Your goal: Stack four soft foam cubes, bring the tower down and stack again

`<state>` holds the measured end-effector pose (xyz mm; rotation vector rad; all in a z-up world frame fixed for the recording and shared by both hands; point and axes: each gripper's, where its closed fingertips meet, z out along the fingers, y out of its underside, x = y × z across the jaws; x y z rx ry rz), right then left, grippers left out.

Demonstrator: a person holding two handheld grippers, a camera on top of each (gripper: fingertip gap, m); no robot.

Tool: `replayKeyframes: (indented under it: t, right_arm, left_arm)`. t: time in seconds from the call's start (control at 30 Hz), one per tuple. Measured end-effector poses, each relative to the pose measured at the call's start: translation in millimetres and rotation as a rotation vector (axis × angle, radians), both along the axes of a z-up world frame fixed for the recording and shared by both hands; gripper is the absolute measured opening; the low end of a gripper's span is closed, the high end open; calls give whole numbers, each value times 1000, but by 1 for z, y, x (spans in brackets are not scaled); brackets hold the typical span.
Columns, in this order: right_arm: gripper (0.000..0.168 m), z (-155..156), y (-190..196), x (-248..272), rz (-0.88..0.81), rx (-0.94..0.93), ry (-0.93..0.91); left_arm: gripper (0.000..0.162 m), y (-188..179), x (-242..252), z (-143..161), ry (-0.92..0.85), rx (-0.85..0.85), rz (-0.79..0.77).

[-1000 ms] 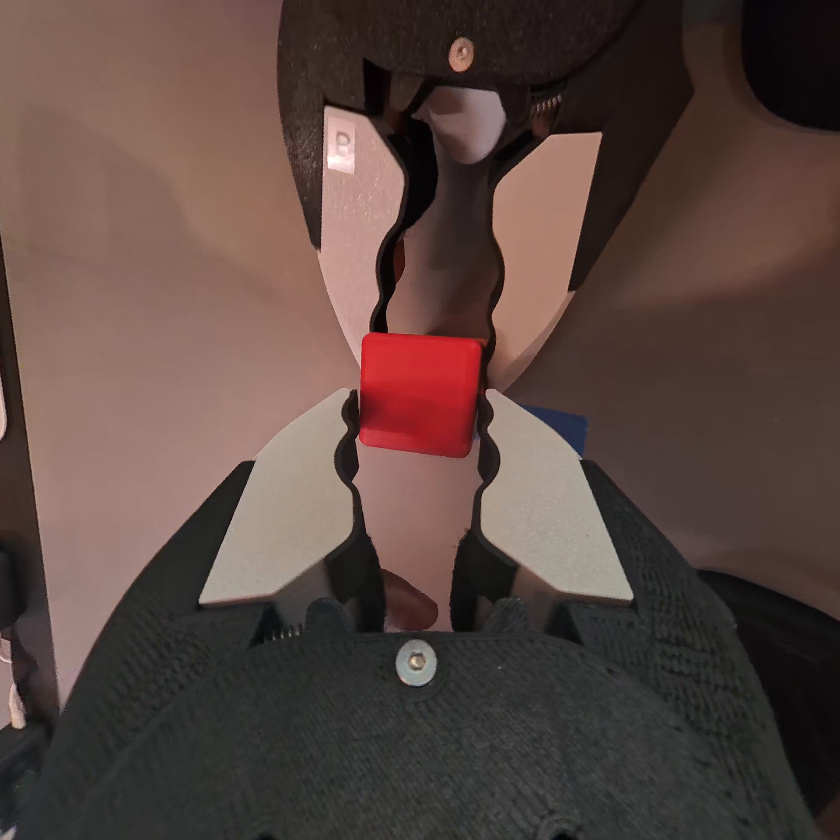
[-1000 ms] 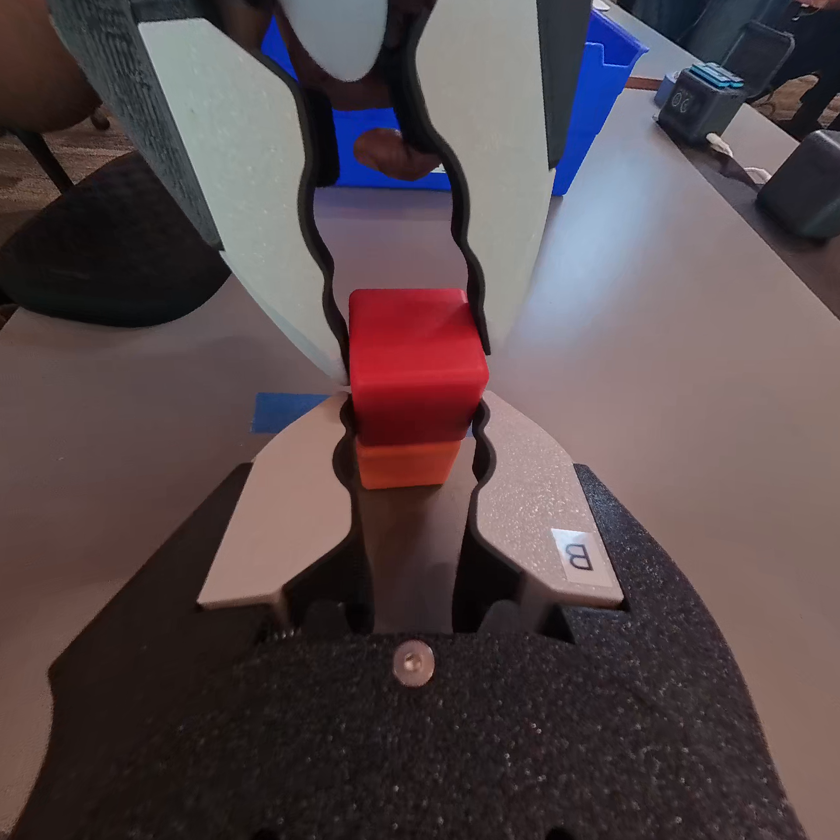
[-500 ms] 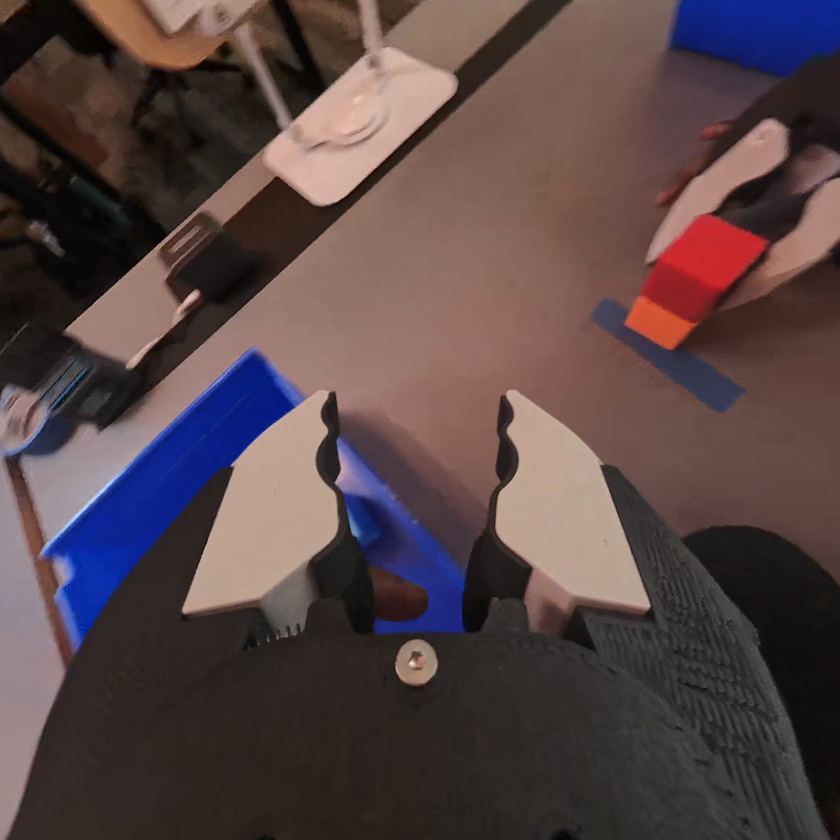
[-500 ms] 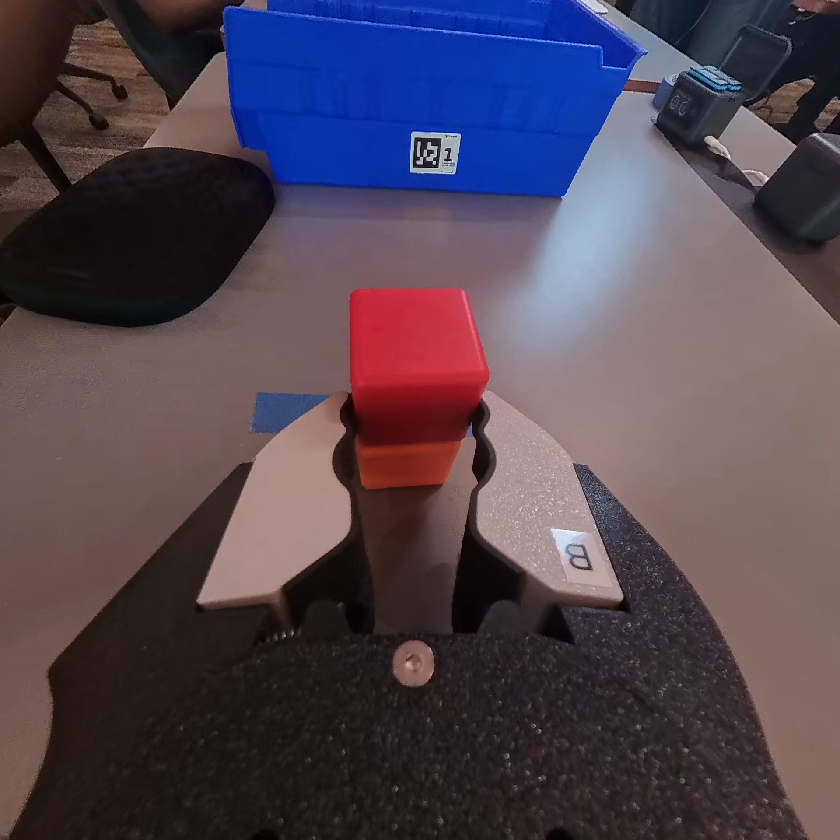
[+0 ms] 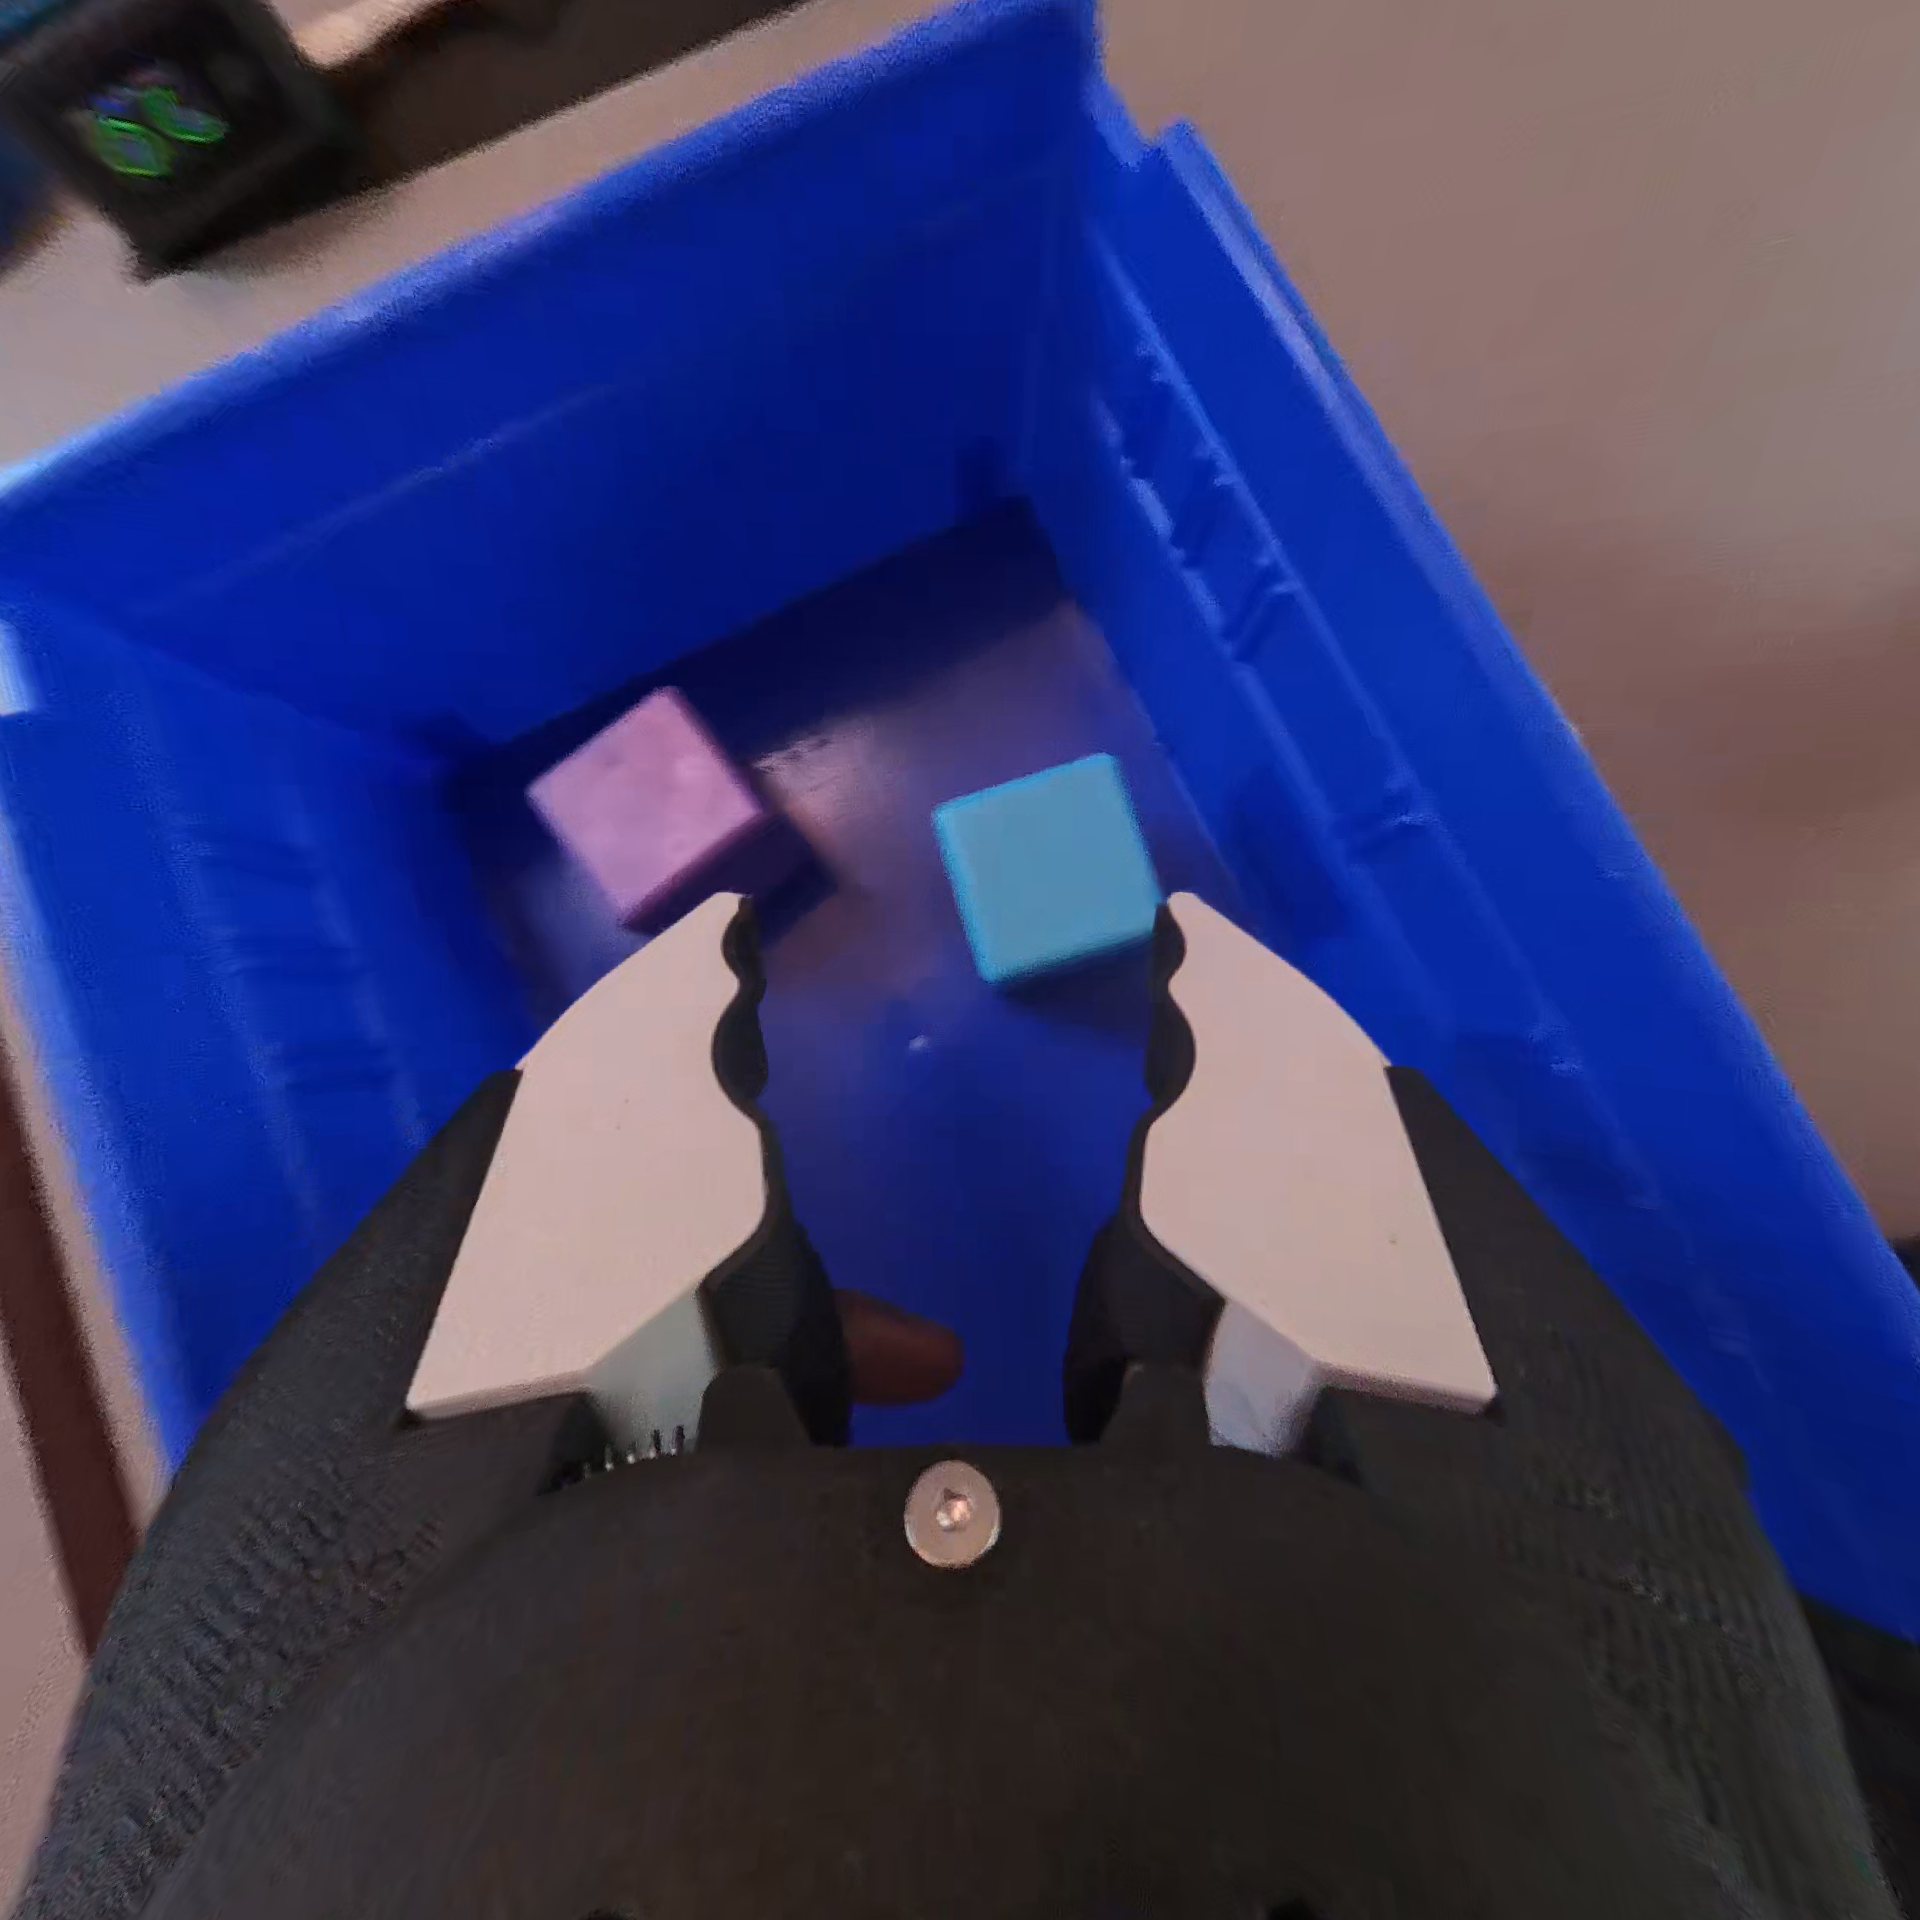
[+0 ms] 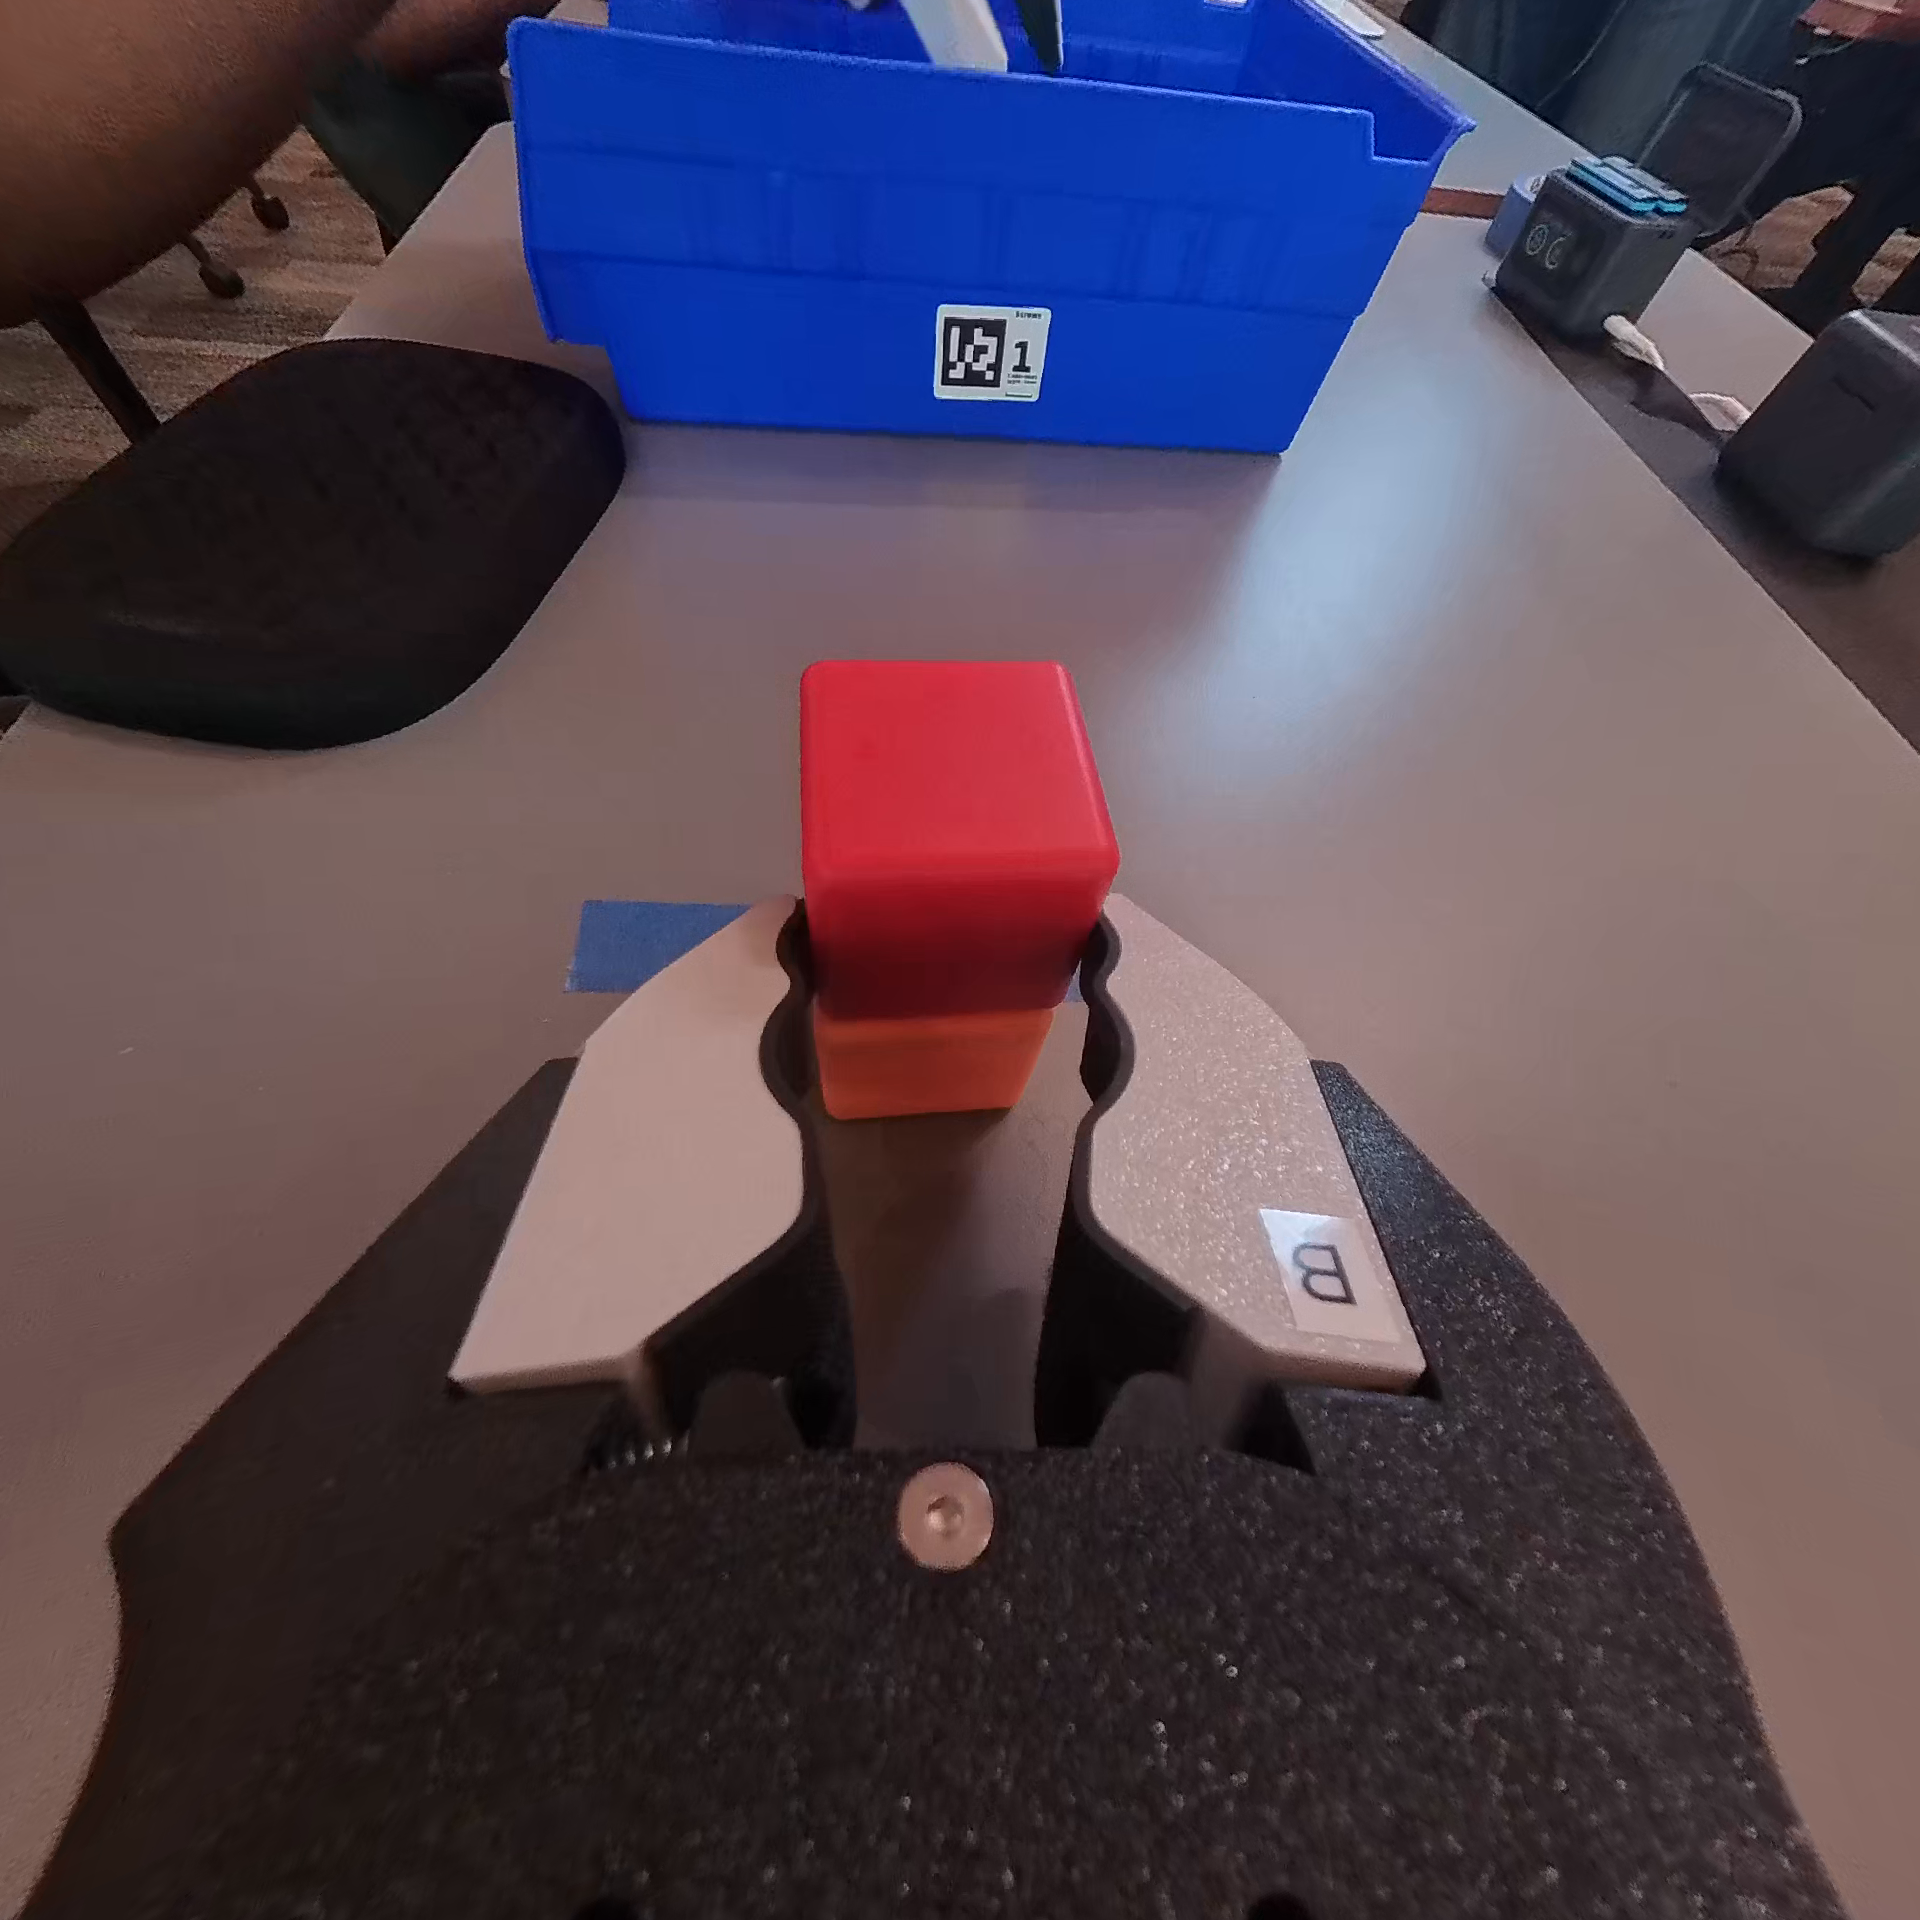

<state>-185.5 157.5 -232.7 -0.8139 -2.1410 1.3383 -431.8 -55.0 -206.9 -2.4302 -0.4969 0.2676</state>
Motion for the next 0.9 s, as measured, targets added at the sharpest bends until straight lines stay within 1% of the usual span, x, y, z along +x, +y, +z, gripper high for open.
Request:
replayKeyframes:
  t: [0.03, 0.1, 0.17, 0.23, 0.33, 0.37, 0.43, 0.5, 0.6, 0.7, 0.8, 0.9]
  right_arm:
    - [50, 0, 0, 0, 0, -1, 1]
    - [50, 0, 0, 0, 0, -2, 3]
    - [49, 0, 0, 0, 2, -1, 3]
    - [50, 0, 0, 0, 2, 0, 2]
    - [50, 0, 0, 0, 1, 0, 3]
    - [50, 0, 0, 0, 1, 0, 3]
    - [50, 0, 0, 0, 1, 0, 3]
    - [50, 0, 0, 0, 2, 0, 3]
    - [50, 0, 0, 0, 3, -2, 4]
    - [50, 0, 0, 0, 3, -1, 4]
    - [50, 0, 0, 0, 3, -2, 4]
    - [50, 0, 0, 0, 3, -1, 4]
  left_arm:
    - [72, 3, 4, -5, -23, -4, -18]
    - [76, 9, 3, -14, -43, -21, 3]
    - [84, 16, 9, -28, -82, -67, -5]
    - [86, 21, 12, -40, -81, -113, -10]
    - [81, 23, 12, -54, -65, -175, -8]
    - [75, 23, 14, -59, -81, -186, -11]
    - [57, 24, 13, -63, -80, -185, -11]
    - [56, 25, 13, -62, -82, -168, -18]
    - [54, 22, 13, -59, -63, -159, -26]
    - [54, 20, 13, -46, -35, -127, -27]
    - [53, 19, 12, -21, 21, -92, -29]
    - [53, 22, 15, 13, 94, -51, -55]
